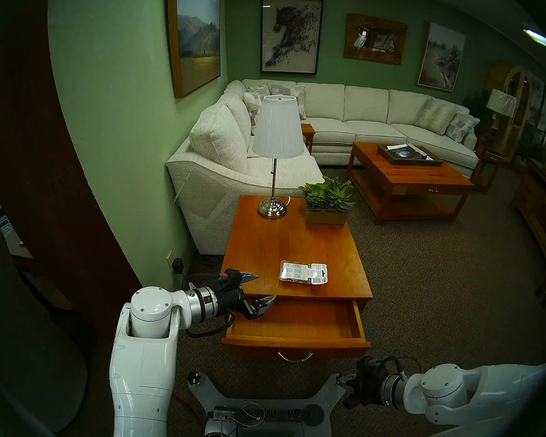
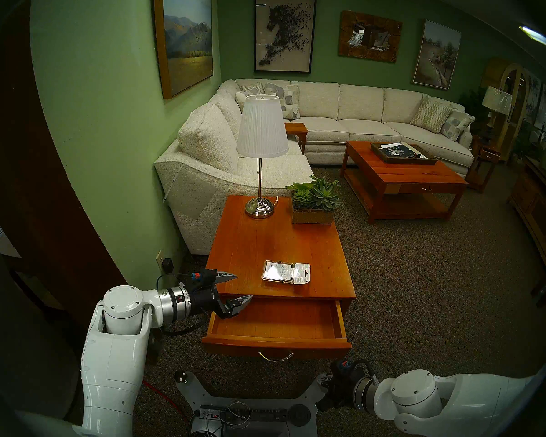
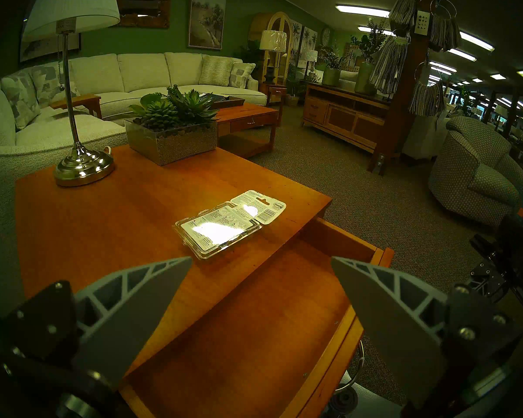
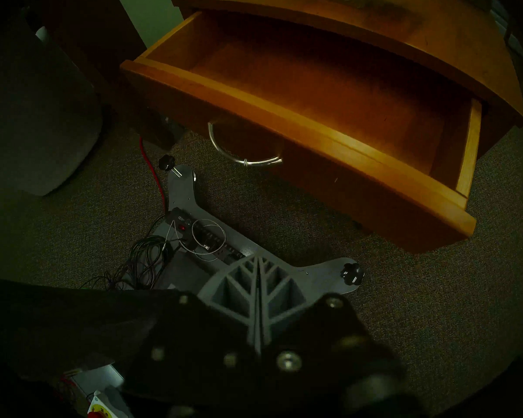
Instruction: Open the drawer, take out the contents and close the drawer
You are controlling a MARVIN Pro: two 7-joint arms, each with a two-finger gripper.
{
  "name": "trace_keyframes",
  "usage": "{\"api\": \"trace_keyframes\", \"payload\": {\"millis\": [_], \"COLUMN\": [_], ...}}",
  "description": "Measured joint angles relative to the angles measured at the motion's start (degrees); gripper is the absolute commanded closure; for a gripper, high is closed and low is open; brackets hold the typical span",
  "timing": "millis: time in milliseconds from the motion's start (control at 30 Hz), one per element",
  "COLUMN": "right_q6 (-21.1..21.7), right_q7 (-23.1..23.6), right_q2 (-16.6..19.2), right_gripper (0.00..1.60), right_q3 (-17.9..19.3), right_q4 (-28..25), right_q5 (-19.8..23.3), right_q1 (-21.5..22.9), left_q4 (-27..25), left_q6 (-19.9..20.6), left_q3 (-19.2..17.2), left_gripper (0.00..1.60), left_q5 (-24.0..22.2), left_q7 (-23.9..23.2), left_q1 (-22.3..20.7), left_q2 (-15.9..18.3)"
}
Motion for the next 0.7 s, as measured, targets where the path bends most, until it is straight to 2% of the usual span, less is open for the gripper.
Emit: {"api": "trace_keyframes", "payload": {"millis": [700], "right_q6": [7.67], "right_q7": [6.54], "right_q2": [-14.99], "right_gripper": [1.6], "right_q3": [-1.52], "right_q4": [13.45], "right_q5": [-6.97], "right_q1": [11.69], "left_q4": [0.03], "left_q6": [-0.02], "left_q3": [-0.19], "left_gripper": [0.0], "left_q5": [0.29], "left_q7": [-0.18], "left_q1": [-0.05], "left_q2": [-0.23]}}
